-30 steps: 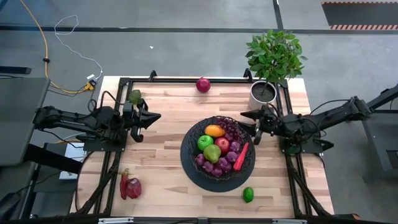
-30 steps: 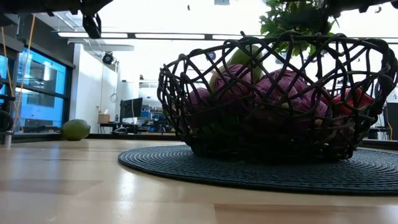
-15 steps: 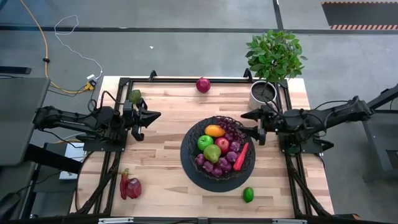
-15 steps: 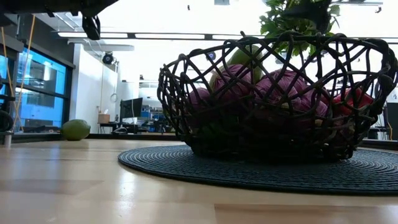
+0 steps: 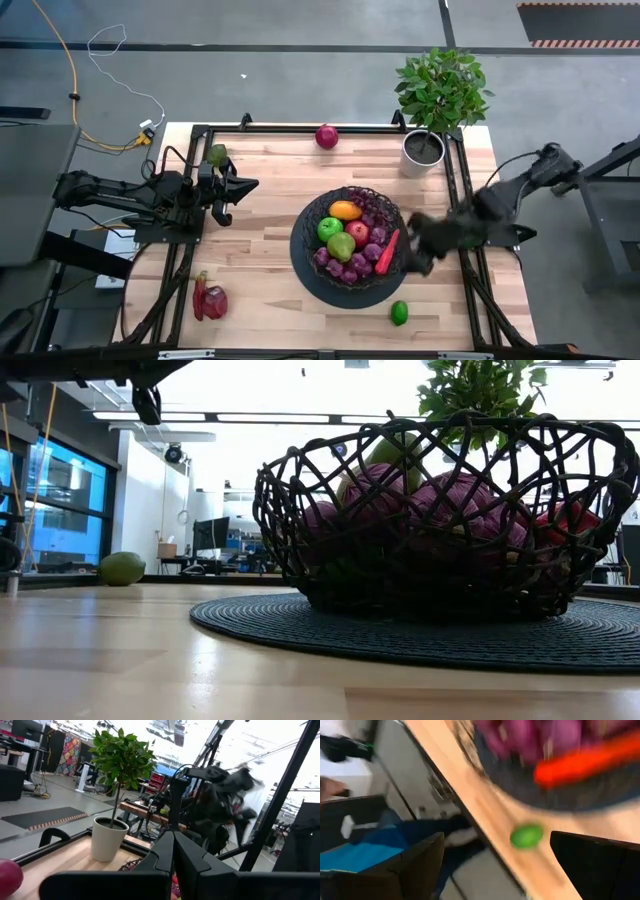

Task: Build produce basket
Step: Put the green lime into the basket

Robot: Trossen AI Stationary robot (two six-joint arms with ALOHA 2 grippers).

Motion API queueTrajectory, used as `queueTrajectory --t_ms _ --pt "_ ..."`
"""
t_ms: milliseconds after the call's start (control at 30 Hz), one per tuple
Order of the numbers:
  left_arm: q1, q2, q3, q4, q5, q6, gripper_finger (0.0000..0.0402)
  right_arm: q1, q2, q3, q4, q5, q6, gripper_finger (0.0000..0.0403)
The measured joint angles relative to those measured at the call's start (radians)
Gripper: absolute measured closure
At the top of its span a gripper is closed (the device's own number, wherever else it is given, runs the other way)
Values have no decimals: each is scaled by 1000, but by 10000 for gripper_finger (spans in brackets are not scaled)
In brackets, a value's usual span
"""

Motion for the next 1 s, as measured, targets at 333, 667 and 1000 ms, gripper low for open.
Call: queueTrajectory --t_ms 333,667,1000 --pt "0 0 0 -1 0 0 401 238 283 0 10 15 666 57" --pt "0 0 0 1 17 0 401 261 500 0 147 10 828 57" --pt "0 0 0 2 18 -3 401 263 582 -1 174 3 785 57"
